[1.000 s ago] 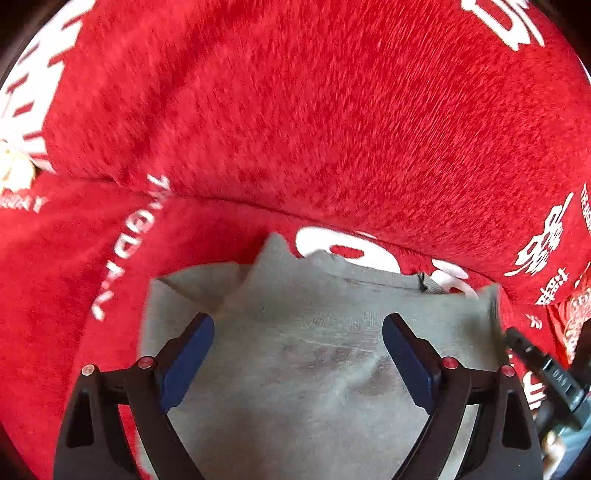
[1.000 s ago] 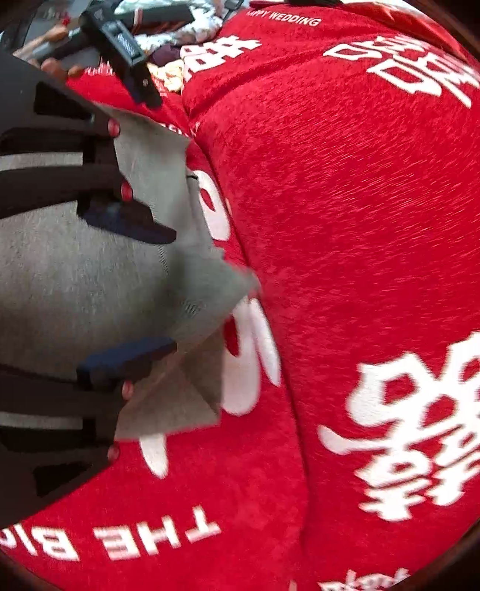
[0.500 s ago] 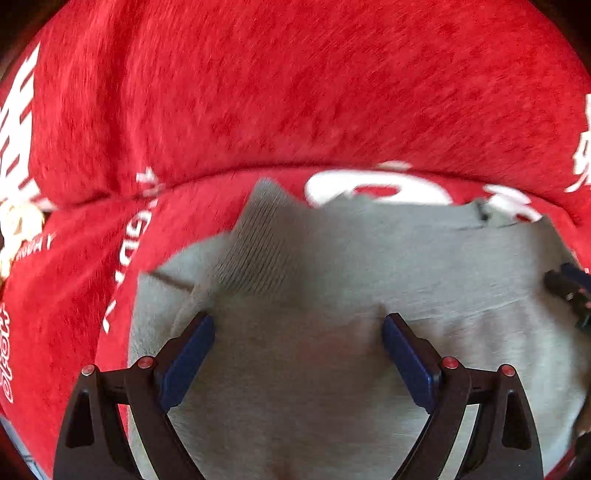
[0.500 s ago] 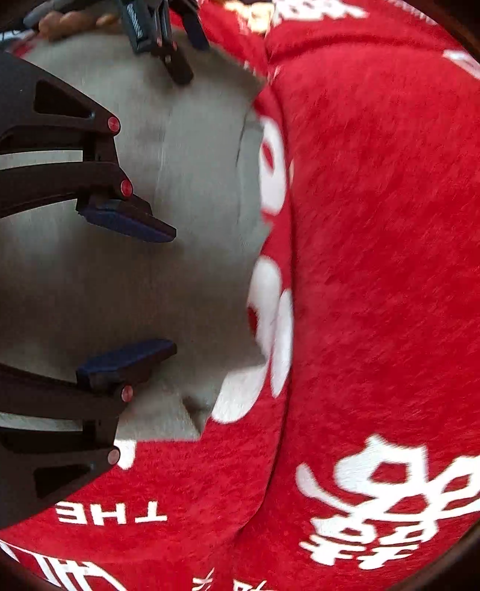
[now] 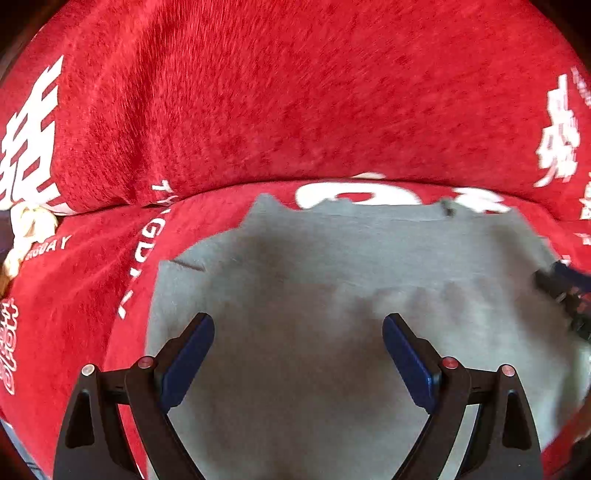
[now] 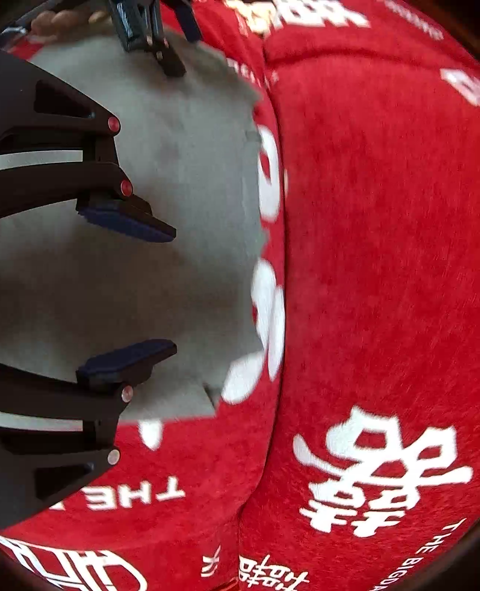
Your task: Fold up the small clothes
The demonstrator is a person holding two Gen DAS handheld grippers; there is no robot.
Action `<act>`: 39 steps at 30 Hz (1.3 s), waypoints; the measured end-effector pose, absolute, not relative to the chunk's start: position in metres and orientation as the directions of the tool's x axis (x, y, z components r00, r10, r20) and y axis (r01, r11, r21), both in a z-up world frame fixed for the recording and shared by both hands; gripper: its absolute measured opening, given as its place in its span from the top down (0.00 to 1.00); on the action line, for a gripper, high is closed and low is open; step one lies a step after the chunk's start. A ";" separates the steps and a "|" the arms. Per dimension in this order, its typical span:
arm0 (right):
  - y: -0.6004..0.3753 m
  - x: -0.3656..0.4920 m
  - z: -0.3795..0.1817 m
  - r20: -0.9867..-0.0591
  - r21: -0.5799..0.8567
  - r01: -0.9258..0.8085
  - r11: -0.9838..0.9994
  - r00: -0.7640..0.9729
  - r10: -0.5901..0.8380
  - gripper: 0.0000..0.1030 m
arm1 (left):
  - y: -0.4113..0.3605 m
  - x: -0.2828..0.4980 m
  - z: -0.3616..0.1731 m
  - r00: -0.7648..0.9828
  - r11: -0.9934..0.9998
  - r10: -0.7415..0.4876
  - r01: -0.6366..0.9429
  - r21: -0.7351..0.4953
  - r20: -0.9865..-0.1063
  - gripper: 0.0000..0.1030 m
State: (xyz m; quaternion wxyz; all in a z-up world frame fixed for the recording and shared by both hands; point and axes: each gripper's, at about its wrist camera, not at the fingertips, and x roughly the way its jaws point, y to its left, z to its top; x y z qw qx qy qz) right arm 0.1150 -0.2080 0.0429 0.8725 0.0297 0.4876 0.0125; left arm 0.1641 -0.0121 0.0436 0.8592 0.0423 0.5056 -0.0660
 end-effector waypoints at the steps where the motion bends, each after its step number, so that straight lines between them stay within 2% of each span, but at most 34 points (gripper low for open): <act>1: -0.199 0.110 0.043 -0.849 0.061 -0.014 0.998 0.526 0.060 0.43 | -0.014 0.158 0.047 0.486 0.987 -0.078 0.161 0.001 -0.871 0.10; 5: -0.167 0.083 0.040 -0.849 0.027 -0.101 0.995 0.523 0.076 0.43 | -0.021 0.128 0.051 0.496 0.983 -0.103 0.181 -0.013 -0.862 0.10; 8: -0.158 0.072 0.026 -0.865 0.004 -0.122 0.992 0.497 0.065 0.43 | -0.023 0.115 0.041 0.485 0.984 -0.076 0.178 0.014 -0.871 0.10; 10: -0.166 0.063 0.025 -0.852 -0.009 -0.126 0.992 0.520 0.058 0.37 | -0.015 0.107 0.030 0.479 0.985 -0.036 0.166 0.050 -0.877 0.09; 12: -0.186 0.057 0.025 -0.851 -0.021 -0.083 0.996 0.524 0.026 0.34 | 0.003 0.100 0.029 0.491 0.988 -0.057 0.152 0.020 -0.869 0.04; 19: -0.253 0.031 0.037 -0.850 0.034 0.101 0.994 0.527 -0.024 0.34 | 0.044 0.087 0.039 0.476 0.999 -0.019 0.040 0.000 -0.879 0.04; 23: -0.227 0.007 0.055 -0.814 0.084 0.064 0.994 0.581 0.031 0.34 | 0.029 0.064 0.053 0.508 0.996 -0.083 0.074 -0.053 -0.857 0.04; 25: -0.199 -0.003 0.052 -0.810 0.077 -0.004 0.997 0.583 0.065 0.34 | 0.004 0.049 0.057 0.525 0.990 -0.091 0.139 -0.020 -0.846 0.04; 27: -0.175 -0.009 0.041 -0.821 0.034 -0.067 0.997 0.568 0.067 0.34 | -0.016 0.039 0.053 0.548 0.982 -0.036 0.174 0.071 -0.836 0.04; 30: -0.175 -0.010 0.020 -0.848 -0.012 -0.057 0.998 0.530 0.020 0.34 | -0.021 0.039 0.028 0.501 0.972 0.037 0.183 0.148 -0.864 0.04; 31: -0.185 -0.012 0.015 -0.848 -0.008 -0.033 0.999 0.530 0.011 0.34 | -0.015 0.038 0.022 0.488 0.975 0.035 0.174 0.136 -0.872 0.00; 34: -0.215 -0.028 0.015 -0.839 0.043 0.016 0.999 0.544 0.027 0.34 | 0.016 0.030 0.019 0.463 0.992 -0.055 0.126 0.004 -0.885 0.00; 39: -0.224 -0.040 0.014 -0.839 0.007 -0.032 0.999 0.543 0.023 0.33 | 0.027 0.008 0.015 0.461 0.992 -0.045 0.125 0.014 -0.886 0.00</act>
